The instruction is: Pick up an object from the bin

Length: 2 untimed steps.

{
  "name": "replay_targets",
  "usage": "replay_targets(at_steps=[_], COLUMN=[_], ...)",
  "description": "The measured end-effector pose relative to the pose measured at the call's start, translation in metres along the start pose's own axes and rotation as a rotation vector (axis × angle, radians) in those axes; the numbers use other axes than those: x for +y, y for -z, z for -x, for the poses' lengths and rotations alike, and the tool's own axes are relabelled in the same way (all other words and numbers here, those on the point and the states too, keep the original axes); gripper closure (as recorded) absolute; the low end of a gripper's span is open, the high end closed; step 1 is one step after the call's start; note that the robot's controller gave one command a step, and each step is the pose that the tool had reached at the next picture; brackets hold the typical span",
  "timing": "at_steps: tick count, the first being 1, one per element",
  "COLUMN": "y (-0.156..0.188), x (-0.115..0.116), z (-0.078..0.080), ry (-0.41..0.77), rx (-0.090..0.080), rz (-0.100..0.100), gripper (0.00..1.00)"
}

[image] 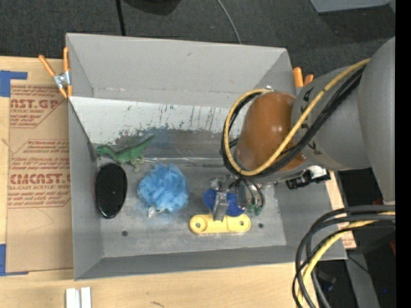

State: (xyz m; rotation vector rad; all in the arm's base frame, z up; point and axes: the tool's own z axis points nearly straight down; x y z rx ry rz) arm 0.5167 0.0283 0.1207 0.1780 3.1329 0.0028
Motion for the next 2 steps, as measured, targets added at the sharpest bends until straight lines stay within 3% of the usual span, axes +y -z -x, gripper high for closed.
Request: replay_targets(at_steps=[2], y=[0.024], x=[0.000], z=[-0.001], ry=[0.000], rx=[0.005], rz=[0.000], gripper=[1.00])
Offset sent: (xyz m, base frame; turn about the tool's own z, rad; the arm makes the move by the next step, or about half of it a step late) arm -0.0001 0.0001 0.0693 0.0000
